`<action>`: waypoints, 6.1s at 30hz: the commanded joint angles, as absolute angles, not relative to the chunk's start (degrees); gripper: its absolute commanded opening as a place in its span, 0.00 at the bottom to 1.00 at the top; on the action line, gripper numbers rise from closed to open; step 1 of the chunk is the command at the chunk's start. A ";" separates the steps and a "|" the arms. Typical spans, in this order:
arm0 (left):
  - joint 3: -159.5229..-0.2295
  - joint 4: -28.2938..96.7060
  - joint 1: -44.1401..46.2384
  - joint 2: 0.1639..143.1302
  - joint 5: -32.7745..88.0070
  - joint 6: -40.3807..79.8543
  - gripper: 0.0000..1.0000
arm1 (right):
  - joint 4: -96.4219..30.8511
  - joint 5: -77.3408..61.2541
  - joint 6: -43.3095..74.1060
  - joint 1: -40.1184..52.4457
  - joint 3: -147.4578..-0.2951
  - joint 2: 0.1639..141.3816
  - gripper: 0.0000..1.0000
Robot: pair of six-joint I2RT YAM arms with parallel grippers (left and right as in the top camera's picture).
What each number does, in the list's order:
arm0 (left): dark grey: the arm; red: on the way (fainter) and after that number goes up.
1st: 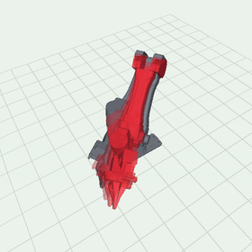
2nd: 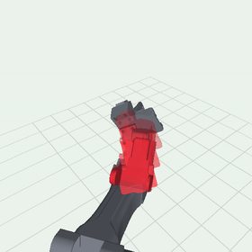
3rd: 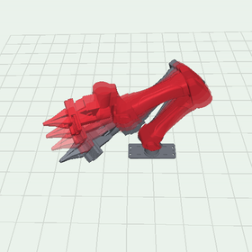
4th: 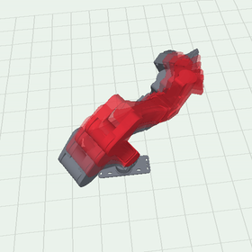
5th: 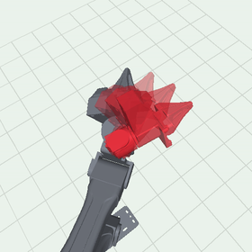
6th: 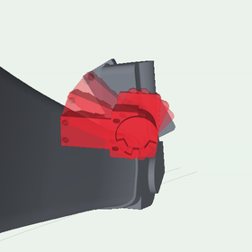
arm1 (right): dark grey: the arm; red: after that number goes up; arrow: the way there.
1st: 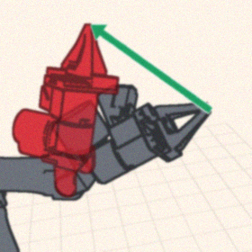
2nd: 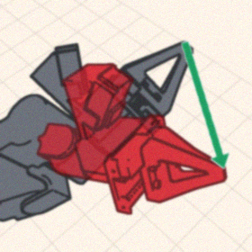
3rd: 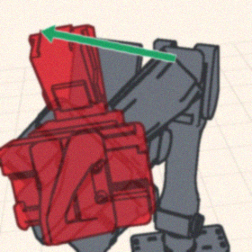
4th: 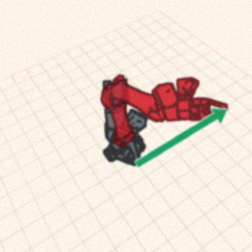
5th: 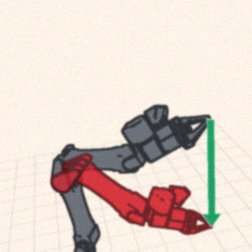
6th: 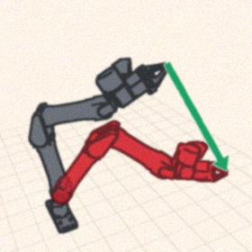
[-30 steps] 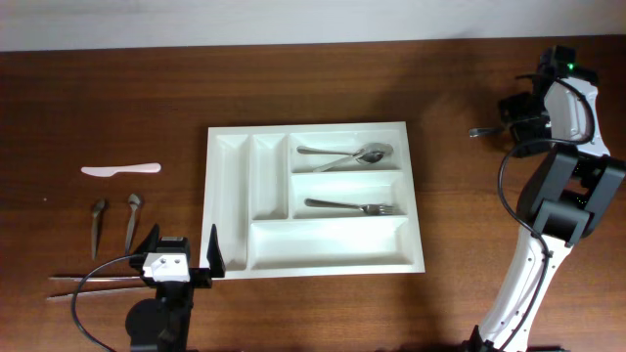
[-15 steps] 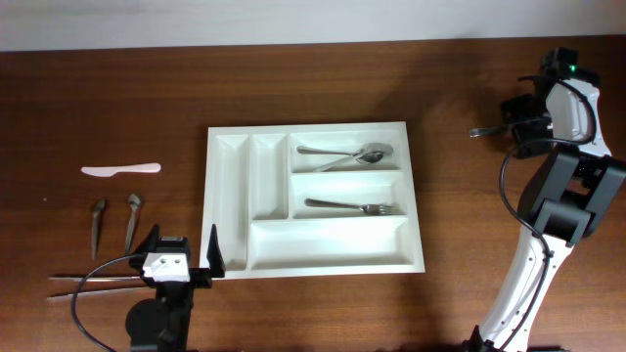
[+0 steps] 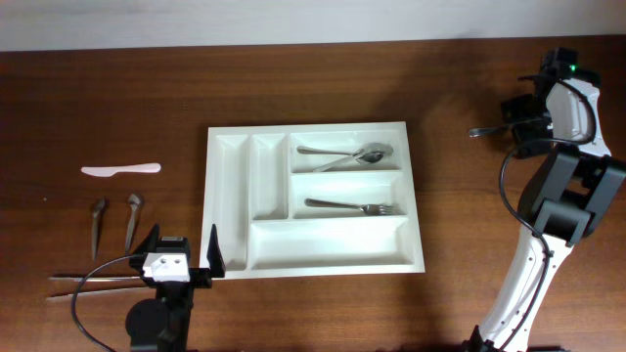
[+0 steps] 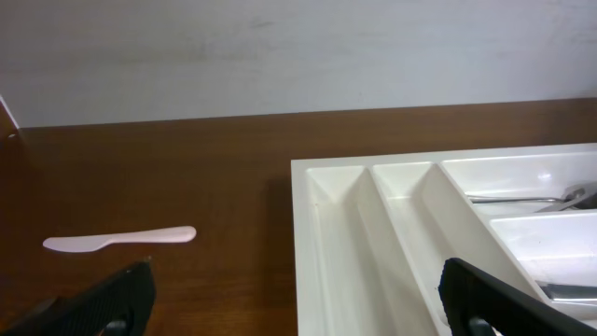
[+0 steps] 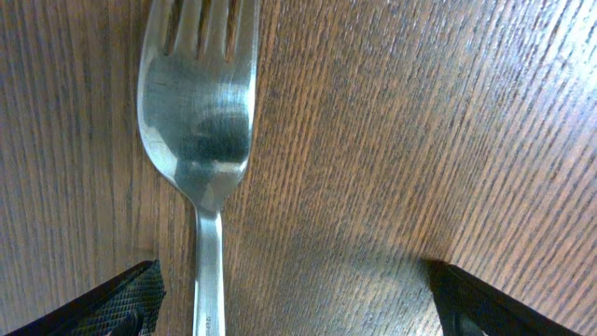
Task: Pack container
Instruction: 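Lower the right gripper and grasp the metal fork by its handle, then carry the fork left and lower it into the middle-right compartment, then release the fork and retract the right gripper to the right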
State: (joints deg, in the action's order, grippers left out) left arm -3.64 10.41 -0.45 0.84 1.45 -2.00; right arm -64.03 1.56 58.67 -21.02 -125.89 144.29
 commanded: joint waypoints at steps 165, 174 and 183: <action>-3.03 10.22 -0.69 0.34 1.08 -2.87 0.99 | -92.42 0.60 109.16 31.70 -118.26 123.48 0.05; -3.03 10.22 -0.69 0.34 1.06 -2.87 0.99 | -85.60 0.27 109.21 30.98 -113.80 123.50 0.08; -3.03 10.22 -0.69 0.34 1.06 -2.87 0.99 | -82.89 0.19 110.19 29.19 -113.78 124.07 0.14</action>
